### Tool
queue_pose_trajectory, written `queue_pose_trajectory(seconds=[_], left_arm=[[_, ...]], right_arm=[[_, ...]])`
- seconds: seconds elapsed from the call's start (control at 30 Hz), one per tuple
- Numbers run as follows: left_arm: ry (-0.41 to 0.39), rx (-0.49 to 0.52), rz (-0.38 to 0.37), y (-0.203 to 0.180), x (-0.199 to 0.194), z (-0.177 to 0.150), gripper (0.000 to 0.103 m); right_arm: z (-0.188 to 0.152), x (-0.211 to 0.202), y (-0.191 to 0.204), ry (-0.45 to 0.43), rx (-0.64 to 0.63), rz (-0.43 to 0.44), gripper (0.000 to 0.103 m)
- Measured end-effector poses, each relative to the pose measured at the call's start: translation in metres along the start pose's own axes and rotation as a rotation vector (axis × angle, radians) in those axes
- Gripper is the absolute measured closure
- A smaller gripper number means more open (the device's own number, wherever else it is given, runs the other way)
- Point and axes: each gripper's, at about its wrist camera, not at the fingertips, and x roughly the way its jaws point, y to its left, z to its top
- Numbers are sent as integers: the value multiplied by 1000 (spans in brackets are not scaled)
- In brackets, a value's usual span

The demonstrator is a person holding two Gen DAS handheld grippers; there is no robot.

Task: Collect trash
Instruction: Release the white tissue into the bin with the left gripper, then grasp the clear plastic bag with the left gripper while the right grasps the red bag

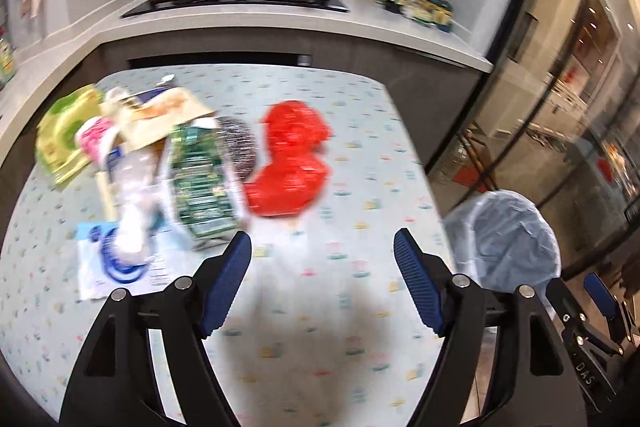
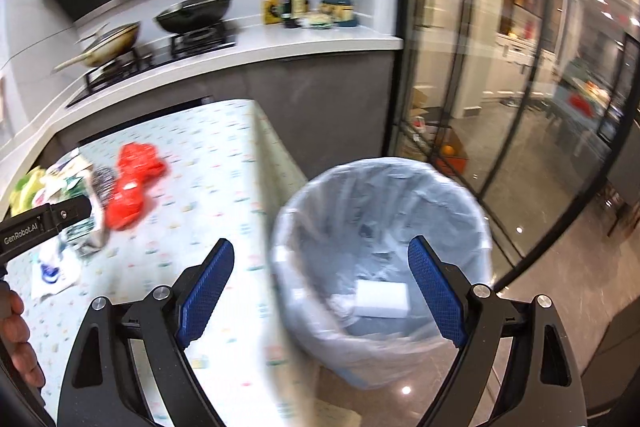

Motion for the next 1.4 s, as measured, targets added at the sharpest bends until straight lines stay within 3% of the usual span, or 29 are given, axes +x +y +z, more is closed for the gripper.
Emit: queue_pose_trajectory(seconds=[0.3, 0.57, 0.77, 1.03, 1.4], left_arm=[[15, -96, 111, 102, -3, -2, 33], [81, -143, 109, 154, 25, -5, 33], [112, -145, 89, 165, 49, -4, 35], [156, -152, 36, 171, 70, -3, 70], [94, -139, 4, 179, 43, 2, 75]], right_arm=[[-5, 9, 99, 29, -107, 111, 18], [-5, 27, 155, 55, -134, 149, 18], [-3, 48, 173, 89, -137, 150, 18], [20, 81, 185, 101, -115, 161, 18], [45, 142, 205, 149, -74, 171, 21]])
